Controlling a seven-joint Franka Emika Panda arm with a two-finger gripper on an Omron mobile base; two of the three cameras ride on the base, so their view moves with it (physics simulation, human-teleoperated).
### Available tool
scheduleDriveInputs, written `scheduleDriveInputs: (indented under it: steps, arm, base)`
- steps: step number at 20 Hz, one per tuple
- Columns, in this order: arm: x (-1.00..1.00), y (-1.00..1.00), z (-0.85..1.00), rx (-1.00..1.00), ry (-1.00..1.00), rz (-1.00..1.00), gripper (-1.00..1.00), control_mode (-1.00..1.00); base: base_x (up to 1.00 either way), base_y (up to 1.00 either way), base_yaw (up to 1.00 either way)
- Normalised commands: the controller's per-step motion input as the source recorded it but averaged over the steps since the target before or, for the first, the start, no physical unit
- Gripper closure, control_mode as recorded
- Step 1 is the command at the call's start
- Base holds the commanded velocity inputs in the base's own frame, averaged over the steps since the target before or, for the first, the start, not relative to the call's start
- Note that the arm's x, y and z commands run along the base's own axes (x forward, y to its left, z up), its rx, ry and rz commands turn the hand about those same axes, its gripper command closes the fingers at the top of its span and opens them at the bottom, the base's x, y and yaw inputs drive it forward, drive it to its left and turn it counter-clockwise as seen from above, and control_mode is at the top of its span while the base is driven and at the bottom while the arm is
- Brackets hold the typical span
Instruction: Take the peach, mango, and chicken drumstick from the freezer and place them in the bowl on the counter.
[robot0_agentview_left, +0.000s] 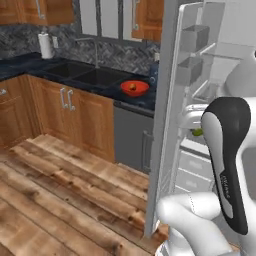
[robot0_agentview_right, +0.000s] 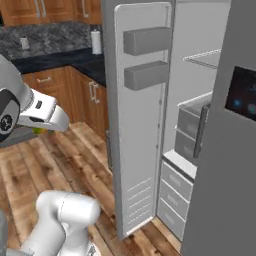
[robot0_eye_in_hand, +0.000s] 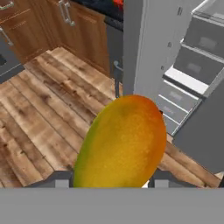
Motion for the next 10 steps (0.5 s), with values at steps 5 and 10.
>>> scheduleDriveInputs:
  steps: [5,10]
  arm:
    - [0.0,0.0,0.0,0.0,0.0,0.0,1.0,1.0]
    - [0.0,0.0,0.0,0.0,0.0,0.0,1.0,1.0]
  base:
    - [0.53,0.76,0.6]
    - [1.0,0.54,0.15]
